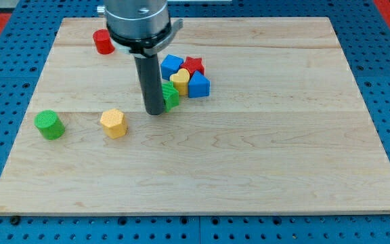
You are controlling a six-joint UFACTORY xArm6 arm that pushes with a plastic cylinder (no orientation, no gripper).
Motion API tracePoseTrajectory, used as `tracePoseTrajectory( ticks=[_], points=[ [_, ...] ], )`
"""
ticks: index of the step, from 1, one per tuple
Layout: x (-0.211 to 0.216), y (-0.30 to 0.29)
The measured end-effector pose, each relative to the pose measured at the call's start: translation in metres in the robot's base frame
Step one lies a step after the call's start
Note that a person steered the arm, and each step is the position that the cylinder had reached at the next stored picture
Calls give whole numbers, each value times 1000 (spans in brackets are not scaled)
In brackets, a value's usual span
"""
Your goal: Move the yellow hexagon towards the green star
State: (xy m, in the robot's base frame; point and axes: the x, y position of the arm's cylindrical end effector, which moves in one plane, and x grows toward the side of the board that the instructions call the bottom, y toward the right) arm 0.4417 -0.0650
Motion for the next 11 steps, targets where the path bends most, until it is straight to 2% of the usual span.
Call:
tracePoseTrajectory(
  ticks=[1,3,4,5,7,8,10,11],
  points=[
    [0,2],
    [66,-43],
    [44,-75],
    [16,-79],
    [14,-112],
    [-10,-109],
    [-26,-131],
    [-37,-111]
  ],
)
